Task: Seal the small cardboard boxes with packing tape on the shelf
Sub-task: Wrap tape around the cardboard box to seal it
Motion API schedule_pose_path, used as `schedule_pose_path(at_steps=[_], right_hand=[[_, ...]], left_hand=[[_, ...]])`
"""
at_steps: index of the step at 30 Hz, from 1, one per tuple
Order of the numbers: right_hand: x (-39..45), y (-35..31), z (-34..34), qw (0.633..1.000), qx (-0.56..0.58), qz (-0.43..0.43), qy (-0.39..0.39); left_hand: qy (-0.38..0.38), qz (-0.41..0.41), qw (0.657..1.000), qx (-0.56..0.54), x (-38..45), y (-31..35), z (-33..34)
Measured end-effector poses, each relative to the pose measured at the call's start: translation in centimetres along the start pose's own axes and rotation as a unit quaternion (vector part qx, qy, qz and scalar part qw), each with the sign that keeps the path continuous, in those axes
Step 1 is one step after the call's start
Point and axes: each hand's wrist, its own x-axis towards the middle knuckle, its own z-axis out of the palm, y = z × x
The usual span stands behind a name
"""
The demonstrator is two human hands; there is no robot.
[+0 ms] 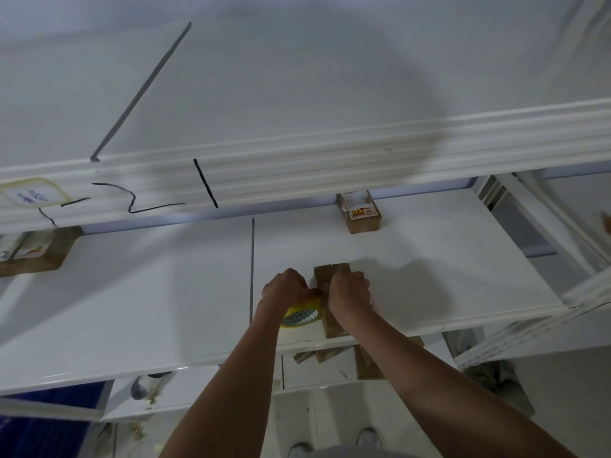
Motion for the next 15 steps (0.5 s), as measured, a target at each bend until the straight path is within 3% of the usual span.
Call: schedule_pose_path(at_steps=[8,15], right_hand=[[-0.4,0.1,1.9,0.999,0.001,0.029,0.025],[-1.0,-0.2,3.6,0.998,-0.041,0.042,-0.022]], left_hand=[[-0.068,0.06,0.991,-0.096,0.0,-3.8,-1.9],[-0.03,0.063,0.995,-0.067,0.3,-4.2,-1.9]])
